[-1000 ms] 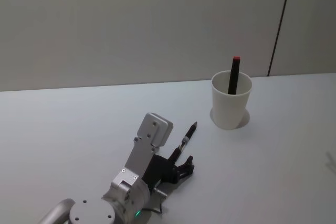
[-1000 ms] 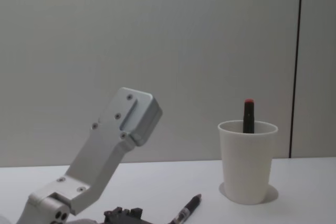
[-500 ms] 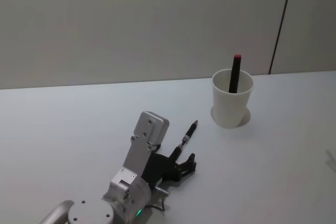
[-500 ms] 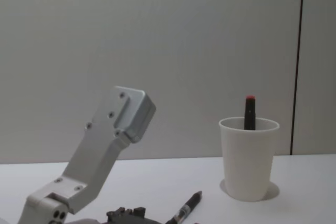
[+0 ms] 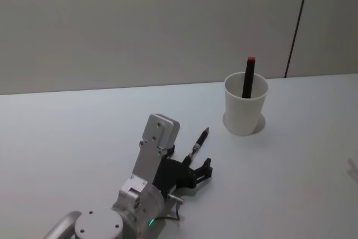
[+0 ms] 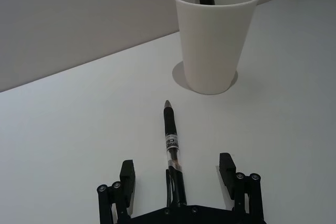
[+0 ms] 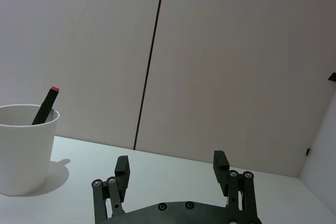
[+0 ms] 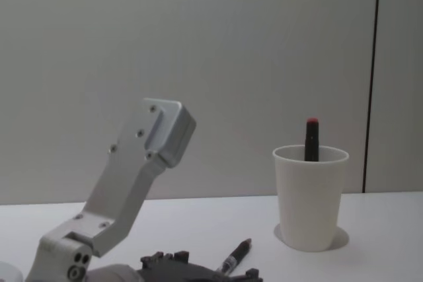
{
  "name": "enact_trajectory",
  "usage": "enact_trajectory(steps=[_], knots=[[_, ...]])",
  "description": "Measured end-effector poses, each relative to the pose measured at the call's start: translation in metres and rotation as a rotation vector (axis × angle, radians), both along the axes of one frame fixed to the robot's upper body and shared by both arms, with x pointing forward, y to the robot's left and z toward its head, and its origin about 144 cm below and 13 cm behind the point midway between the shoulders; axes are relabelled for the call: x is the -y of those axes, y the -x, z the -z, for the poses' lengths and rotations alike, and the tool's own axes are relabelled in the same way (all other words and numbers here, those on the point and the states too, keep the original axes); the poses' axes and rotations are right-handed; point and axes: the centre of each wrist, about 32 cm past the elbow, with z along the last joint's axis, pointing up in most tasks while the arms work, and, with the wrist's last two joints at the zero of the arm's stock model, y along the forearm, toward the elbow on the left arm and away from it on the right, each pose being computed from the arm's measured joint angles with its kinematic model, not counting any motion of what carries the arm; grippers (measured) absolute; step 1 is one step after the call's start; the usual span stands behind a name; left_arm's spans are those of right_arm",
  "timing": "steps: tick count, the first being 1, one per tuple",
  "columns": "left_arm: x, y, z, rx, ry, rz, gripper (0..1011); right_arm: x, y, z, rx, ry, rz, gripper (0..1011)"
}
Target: Place the pen into the pen holder.
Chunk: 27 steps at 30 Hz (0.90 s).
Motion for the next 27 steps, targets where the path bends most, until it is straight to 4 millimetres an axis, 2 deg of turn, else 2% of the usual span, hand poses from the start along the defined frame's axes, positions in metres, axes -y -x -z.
enact_trajectory(steps=[27], knots=[[0.0020, -0.0014, -0.0028, 0.016, -0.010, 0.014, 1001, 0.0000, 0.0000, 0.0000, 0.000, 0.000, 0.000, 1002]])
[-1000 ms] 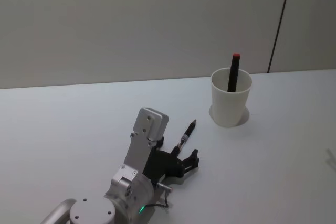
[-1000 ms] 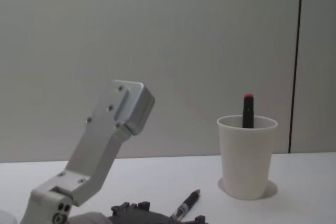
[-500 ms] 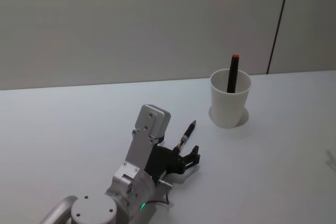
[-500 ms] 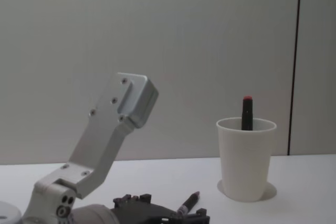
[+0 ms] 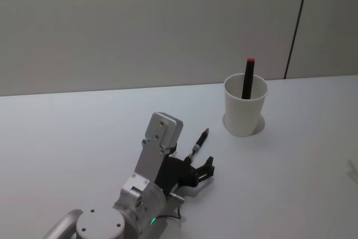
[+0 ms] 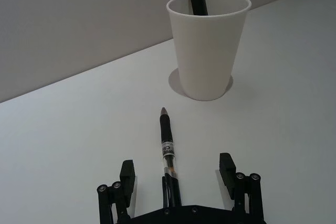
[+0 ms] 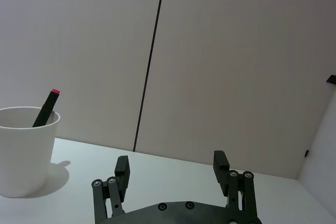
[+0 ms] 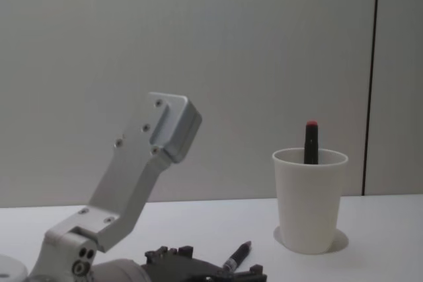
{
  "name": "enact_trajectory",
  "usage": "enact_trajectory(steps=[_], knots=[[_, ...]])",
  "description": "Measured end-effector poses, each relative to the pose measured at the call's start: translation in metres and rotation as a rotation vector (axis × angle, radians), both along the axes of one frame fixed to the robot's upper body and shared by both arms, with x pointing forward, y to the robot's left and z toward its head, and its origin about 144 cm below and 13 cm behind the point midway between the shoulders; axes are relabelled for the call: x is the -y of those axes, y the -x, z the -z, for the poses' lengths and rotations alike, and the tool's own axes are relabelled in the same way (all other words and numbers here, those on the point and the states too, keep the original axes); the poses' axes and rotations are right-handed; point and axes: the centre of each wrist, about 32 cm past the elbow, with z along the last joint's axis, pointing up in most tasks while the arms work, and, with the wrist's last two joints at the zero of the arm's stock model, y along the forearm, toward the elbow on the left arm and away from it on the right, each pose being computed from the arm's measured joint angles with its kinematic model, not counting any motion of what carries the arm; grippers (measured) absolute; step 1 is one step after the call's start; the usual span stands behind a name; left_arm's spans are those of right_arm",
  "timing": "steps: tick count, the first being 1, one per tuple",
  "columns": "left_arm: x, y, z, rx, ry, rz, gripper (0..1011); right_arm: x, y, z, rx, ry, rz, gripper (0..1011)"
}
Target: Place the pen into the pen holder.
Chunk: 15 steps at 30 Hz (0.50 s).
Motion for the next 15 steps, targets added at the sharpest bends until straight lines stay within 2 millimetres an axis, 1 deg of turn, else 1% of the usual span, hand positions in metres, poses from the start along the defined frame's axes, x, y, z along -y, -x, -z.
enact_trajectory(steps=[15], knots=[[-0.0004, 0.0033, 0.0038, -0.019, -0.007, 0.000, 1001, 0.0000, 0.0000, 0.0000, 0.000, 0.000, 0.000, 1001]])
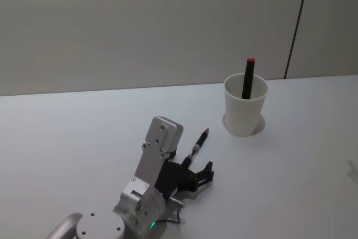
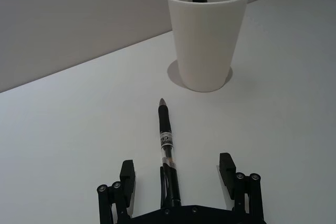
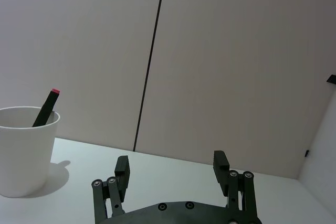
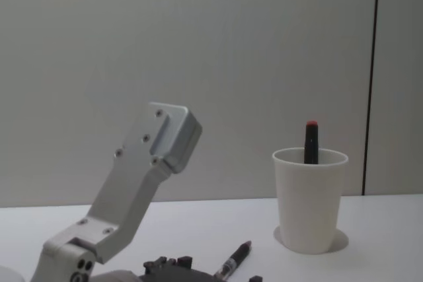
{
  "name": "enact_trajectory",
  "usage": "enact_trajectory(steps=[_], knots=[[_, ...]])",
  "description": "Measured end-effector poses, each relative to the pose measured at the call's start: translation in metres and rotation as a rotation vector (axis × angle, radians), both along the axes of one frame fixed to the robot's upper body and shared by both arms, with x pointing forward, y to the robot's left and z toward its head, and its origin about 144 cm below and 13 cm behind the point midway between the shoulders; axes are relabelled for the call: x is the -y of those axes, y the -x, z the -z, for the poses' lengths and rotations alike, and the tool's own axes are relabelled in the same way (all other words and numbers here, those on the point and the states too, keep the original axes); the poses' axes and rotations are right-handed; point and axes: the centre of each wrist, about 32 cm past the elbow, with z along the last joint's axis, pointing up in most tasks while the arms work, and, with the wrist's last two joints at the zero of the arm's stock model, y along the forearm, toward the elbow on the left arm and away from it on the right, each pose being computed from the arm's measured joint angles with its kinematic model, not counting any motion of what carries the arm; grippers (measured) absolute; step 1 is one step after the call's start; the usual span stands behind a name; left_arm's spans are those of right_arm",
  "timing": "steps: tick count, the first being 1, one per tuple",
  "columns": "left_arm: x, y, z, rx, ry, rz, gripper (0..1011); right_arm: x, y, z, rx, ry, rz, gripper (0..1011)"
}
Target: Place the pen into the pen holder.
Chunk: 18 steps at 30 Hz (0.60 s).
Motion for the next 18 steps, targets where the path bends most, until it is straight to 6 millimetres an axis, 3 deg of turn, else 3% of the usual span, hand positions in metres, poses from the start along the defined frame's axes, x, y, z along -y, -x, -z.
enact_trajectory(steps=[18], knots=[[0.0007, 0.0010, 0.0012, 0.003, -0.028, -0.004, 1001, 0.0000, 0.0000, 0.0000, 0.000, 0.000, 0.000, 1001]])
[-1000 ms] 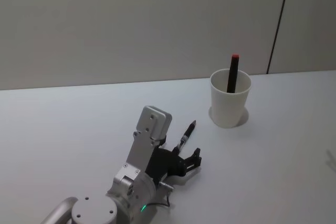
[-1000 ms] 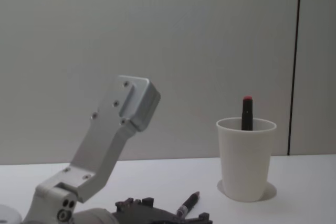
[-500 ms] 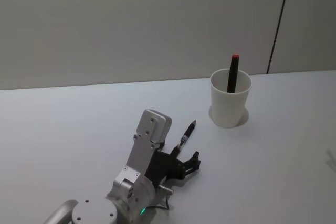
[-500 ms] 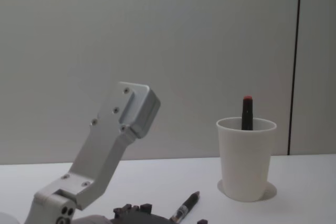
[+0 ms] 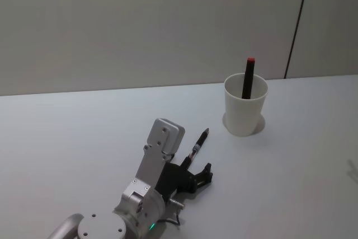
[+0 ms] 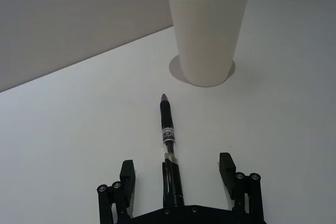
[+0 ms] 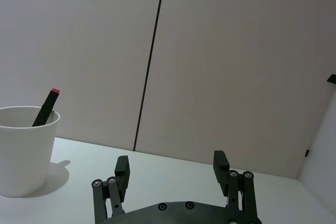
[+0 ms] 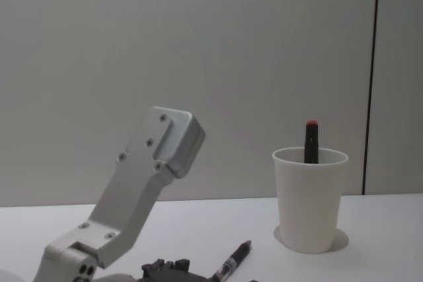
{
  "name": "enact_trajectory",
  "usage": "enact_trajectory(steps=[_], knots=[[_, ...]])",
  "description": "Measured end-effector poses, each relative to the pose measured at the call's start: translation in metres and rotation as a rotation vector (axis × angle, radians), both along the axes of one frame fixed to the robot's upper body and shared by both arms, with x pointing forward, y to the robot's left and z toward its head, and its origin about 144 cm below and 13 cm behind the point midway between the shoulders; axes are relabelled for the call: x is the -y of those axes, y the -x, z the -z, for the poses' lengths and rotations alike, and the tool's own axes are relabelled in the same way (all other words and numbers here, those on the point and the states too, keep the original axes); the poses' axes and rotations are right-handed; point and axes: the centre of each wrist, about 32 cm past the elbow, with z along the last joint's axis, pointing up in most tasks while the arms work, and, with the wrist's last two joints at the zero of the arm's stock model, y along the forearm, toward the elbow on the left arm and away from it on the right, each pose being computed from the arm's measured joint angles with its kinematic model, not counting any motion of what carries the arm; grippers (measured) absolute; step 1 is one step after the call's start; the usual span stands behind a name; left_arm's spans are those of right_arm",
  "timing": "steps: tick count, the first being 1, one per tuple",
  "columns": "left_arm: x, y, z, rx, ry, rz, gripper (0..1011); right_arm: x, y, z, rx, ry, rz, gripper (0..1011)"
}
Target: Place the pen into the pen holder.
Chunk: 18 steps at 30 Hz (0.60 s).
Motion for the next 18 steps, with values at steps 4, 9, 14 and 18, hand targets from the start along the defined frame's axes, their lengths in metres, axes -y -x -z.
enact_trajectory(steps=[4, 9, 14, 18], knots=[[-0.0001, 0.0001, 0.0001, -0.003, -0.003, 0.003, 1001, 0.0000, 0.0000, 0.0000, 0.000, 0.000, 0.000, 1002], [-0.0003, 0.0003, 0.0004, -0.005, -0.005, 0.005, 1001, 0.0000, 0.0000, 0.0000, 0.000, 0.000, 0.000, 1002], [-0.0004, 0.0004, 0.0005, -0.007, -0.006, 0.007, 1001, 0.0000, 0.0000, 0.0000, 0.000, 0.000, 0.000, 1001], [-0.0001, 0.0006, 0.0004, -0.009, -0.006, 0.010, 943, 0.0000, 0.0000, 0.0000, 0.000, 0.000, 0.000, 1001]])
